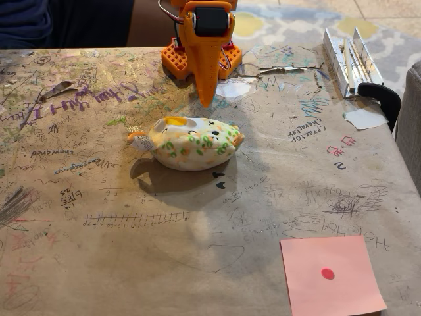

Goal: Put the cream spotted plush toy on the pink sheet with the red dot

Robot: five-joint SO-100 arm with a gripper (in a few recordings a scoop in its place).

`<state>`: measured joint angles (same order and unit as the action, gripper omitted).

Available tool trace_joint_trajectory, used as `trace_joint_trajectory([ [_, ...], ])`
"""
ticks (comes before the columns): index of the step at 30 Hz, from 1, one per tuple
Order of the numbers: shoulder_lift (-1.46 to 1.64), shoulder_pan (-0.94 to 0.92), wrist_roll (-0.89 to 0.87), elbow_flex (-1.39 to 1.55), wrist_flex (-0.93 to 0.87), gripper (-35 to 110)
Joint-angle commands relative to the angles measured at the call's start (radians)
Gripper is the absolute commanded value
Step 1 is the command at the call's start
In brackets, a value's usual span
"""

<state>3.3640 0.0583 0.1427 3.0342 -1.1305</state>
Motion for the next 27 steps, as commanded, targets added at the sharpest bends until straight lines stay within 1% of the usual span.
trace_joint_trajectory([
  [1,0.008,-0.034,0.009,-0.023,0.000,0],
  [20,0.008,-0.037,0.018,-0.021,0.011,0],
  [23,0.002,-0.043,0.038,-0.075,0.012,0],
  [25,-0.097,-0.029,0.051,-0.150,0.014,0],
  [27,-0.324,-0.026,0.058,-0.272,0.037,0],
])
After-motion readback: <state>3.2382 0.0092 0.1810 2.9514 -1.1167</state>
